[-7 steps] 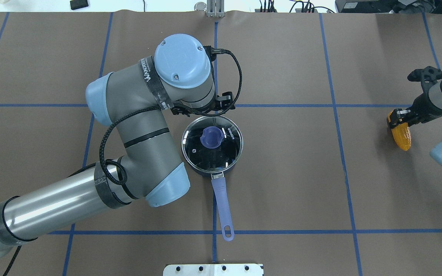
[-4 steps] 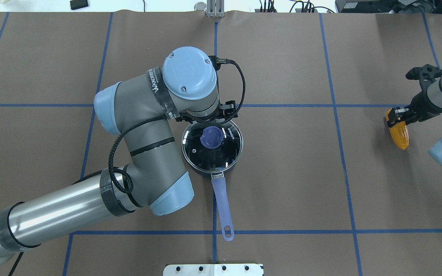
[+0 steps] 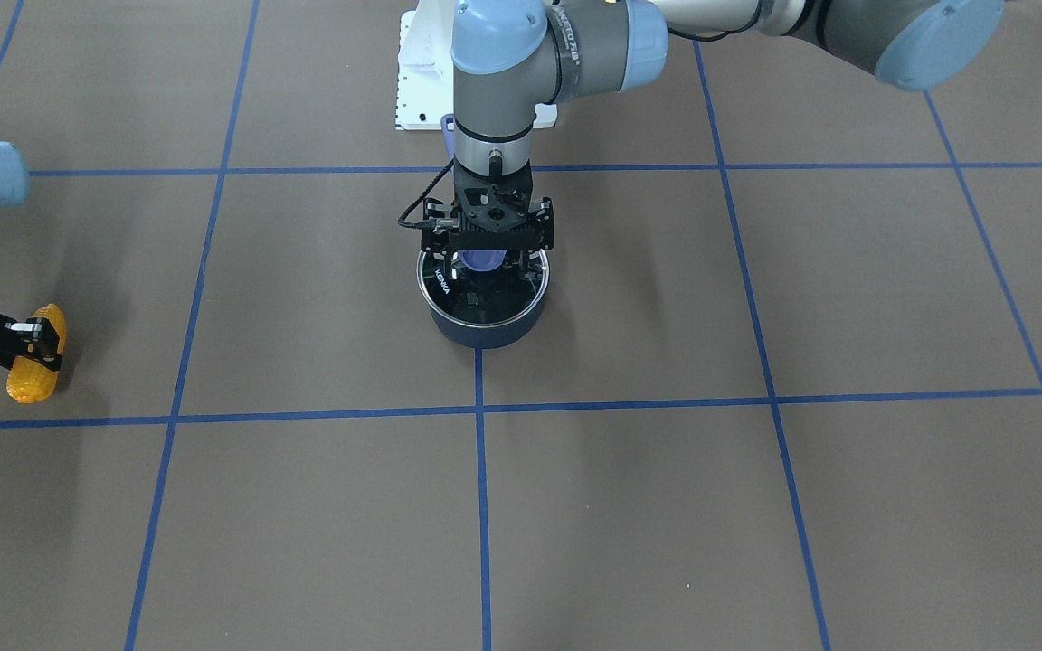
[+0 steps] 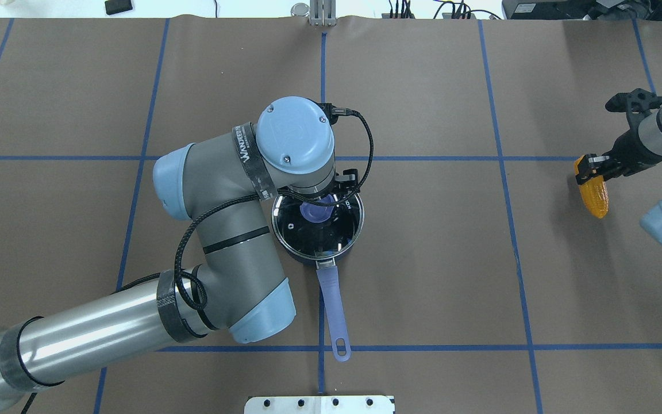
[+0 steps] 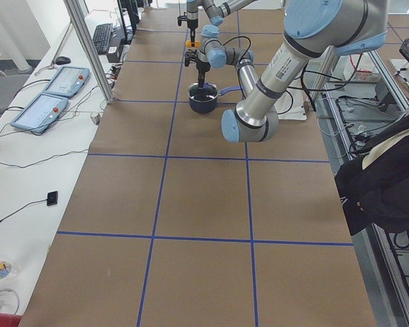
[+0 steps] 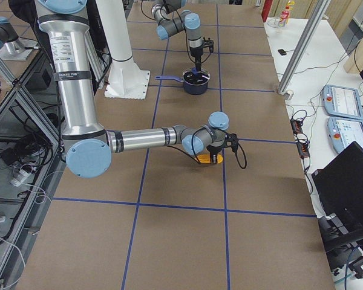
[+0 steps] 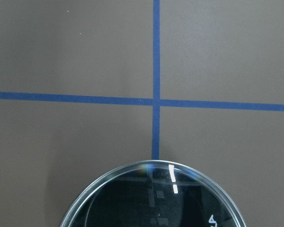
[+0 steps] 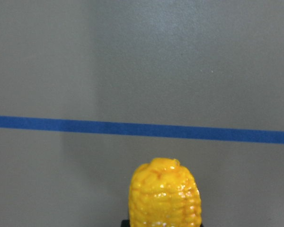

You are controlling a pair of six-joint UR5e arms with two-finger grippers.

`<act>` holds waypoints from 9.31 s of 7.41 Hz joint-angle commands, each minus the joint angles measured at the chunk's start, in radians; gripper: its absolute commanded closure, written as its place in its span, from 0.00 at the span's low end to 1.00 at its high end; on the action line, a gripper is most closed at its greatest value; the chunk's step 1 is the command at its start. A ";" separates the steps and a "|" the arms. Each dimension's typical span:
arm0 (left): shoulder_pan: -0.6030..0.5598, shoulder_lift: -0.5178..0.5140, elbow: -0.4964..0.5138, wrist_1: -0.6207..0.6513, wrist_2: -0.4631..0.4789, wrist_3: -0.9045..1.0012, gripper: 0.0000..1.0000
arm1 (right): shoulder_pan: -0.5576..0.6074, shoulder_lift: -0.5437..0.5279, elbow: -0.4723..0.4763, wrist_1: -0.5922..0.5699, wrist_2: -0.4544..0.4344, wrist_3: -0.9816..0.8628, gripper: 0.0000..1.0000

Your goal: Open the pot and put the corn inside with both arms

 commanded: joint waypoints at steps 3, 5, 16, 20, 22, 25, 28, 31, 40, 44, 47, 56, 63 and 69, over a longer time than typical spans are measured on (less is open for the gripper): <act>0.006 0.001 0.004 0.000 0.002 0.015 0.39 | 0.024 0.005 0.006 -0.004 0.029 0.000 0.84; 0.006 0.001 0.003 0.000 0.002 0.021 0.53 | 0.025 0.014 0.006 -0.004 0.029 0.007 0.83; -0.189 0.399 -0.351 -0.009 -0.100 0.473 0.55 | -0.143 0.250 0.220 -0.303 -0.025 0.428 0.83; -0.305 0.679 -0.292 -0.336 -0.216 0.647 0.55 | -0.353 0.362 0.279 -0.306 -0.195 0.742 0.82; -0.371 0.723 -0.164 -0.481 -0.326 0.736 0.55 | -0.413 0.421 0.308 -0.374 -0.252 0.799 0.82; -0.505 0.789 -0.094 -0.520 -0.448 0.934 0.55 | -0.516 0.502 0.333 -0.455 -0.336 0.867 0.82; -0.528 0.819 -0.050 -0.523 -0.463 1.021 0.55 | -0.576 0.531 0.320 -0.461 -0.390 0.889 0.82; -0.528 0.825 -0.033 -0.539 -0.460 1.037 0.55 | -0.587 0.569 0.261 -0.458 -0.398 0.889 0.82; -0.533 0.855 -0.039 -0.572 -0.463 1.037 0.54 | -0.561 0.638 0.144 -0.447 -0.421 0.817 0.57; -0.529 0.859 -0.026 -0.572 -0.454 1.032 0.54 | -0.535 0.649 0.145 -0.448 -0.424 0.817 0.00; -0.523 0.855 -0.010 -0.572 -0.452 1.025 0.54 | -0.524 0.649 0.149 -0.448 -0.422 0.815 0.00; -0.522 0.832 0.001 -0.589 -0.456 1.023 0.17 | -0.502 0.649 0.152 -0.447 -0.422 0.810 0.00; -0.892 0.828 -0.036 -0.361 -0.690 1.370 0.03 | 0.060 0.410 0.129 -0.447 -0.041 0.055 0.00; -1.000 0.817 -0.017 -0.262 -0.692 1.517 0.03 | 0.384 0.104 0.139 -0.444 0.118 -0.389 0.00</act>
